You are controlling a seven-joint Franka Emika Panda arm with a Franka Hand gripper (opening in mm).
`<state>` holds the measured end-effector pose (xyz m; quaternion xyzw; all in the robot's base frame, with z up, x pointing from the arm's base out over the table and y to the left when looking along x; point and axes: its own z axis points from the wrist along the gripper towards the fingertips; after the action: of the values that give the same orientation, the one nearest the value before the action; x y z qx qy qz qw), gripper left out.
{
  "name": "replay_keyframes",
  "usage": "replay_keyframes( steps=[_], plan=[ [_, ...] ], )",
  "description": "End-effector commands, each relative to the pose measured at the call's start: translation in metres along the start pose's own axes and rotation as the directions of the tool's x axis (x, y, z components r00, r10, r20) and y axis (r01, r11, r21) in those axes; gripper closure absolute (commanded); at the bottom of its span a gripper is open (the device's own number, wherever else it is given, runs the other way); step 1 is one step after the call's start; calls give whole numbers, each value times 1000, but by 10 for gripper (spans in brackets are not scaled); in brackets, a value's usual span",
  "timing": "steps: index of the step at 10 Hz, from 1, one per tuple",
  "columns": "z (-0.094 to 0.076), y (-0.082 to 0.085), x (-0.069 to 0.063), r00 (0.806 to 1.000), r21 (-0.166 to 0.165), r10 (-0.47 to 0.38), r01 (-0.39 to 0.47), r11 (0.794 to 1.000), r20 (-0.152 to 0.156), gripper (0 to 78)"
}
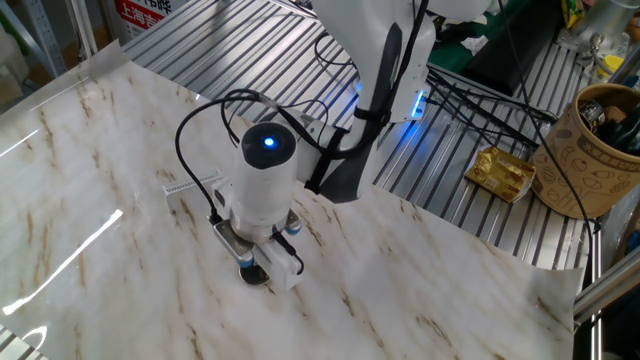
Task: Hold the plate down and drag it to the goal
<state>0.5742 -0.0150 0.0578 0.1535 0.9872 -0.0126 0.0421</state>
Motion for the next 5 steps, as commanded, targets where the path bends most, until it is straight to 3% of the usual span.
replay_keyframes(
  steps=[1,5],
  plan=[
    [0,-3,3,1000,12,-2,2,1000,10,776],
    [0,-5,4,1000,41,-6,5,999,23,776]
  ],
)
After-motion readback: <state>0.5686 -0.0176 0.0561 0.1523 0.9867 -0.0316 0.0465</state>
